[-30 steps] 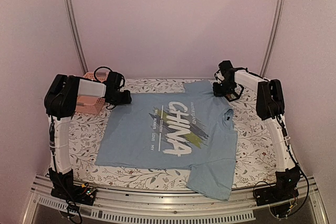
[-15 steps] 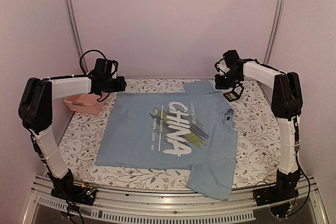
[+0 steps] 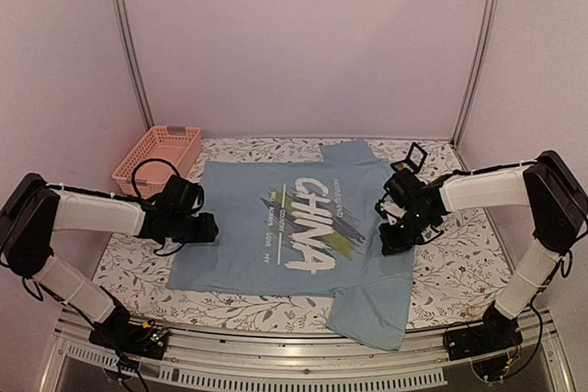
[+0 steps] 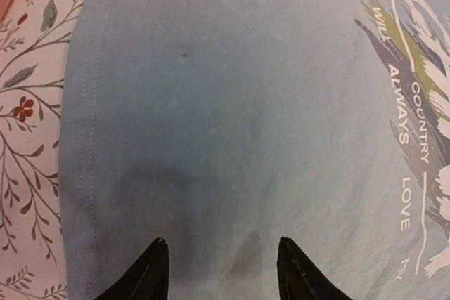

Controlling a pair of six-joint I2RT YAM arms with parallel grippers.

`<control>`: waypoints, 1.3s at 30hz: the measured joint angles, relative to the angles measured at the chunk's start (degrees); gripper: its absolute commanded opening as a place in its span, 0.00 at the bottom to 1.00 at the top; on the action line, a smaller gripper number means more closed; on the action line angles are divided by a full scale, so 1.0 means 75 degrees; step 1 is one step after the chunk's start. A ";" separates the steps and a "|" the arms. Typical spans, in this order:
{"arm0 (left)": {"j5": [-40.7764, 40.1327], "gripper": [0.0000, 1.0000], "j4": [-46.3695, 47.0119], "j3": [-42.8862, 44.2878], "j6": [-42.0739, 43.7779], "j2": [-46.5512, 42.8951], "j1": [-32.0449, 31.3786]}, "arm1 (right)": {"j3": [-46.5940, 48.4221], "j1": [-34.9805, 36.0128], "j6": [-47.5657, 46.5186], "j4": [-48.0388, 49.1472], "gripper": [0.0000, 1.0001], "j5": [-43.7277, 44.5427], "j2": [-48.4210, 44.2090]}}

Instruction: Pin the brooch onto the clothing

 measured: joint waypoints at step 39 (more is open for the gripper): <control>-0.0586 0.59 0.0970 0.1335 0.1856 0.0087 -0.0204 | 0.7367 -0.2498 -0.0968 -0.0554 0.52 0.2244 0.4272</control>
